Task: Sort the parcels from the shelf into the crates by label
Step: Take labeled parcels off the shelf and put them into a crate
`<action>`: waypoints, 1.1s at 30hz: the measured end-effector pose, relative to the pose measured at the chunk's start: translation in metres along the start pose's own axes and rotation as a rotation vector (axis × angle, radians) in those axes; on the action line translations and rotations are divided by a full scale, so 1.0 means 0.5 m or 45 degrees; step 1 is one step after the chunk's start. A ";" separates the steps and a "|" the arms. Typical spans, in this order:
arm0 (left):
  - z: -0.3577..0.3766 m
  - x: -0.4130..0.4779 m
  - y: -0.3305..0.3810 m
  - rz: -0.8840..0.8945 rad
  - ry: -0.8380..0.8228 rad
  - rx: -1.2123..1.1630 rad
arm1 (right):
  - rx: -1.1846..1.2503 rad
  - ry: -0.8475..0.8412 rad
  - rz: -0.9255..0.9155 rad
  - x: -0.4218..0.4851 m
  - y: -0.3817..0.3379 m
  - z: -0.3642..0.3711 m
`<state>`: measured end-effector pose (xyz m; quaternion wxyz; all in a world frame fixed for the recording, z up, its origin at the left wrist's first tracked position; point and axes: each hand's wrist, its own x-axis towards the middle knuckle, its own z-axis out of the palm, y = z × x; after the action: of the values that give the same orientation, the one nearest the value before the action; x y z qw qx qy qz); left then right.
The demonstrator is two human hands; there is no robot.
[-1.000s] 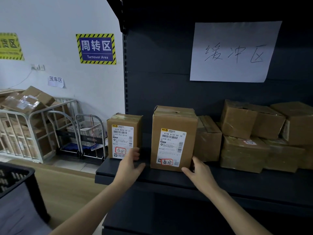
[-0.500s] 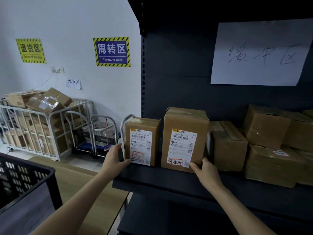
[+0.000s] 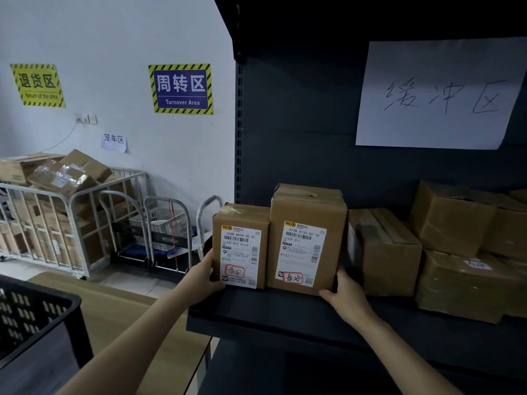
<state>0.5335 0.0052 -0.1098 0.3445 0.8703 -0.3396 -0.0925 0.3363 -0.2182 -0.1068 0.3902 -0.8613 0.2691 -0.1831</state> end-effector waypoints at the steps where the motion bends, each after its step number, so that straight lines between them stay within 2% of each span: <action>1: 0.001 0.000 0.000 -0.007 0.005 -0.016 | 0.001 0.007 0.005 -0.001 -0.001 0.000; 17: -0.049 -0.083 0.063 0.092 0.055 -0.278 | 0.051 -0.071 -0.099 -0.071 -0.054 -0.081; 23: -0.071 -0.154 0.102 0.198 0.148 -0.350 | 0.065 -0.067 -0.176 -0.112 -0.074 -0.104; 33: -0.093 -0.298 0.098 0.148 0.310 -0.363 | 0.079 -0.144 -0.325 -0.178 -0.103 -0.096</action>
<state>0.4141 0.1017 -0.0537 0.5077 0.7963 -0.3286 -0.0137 0.2574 -0.1633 -0.0464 0.4047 -0.8850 0.1289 -0.1907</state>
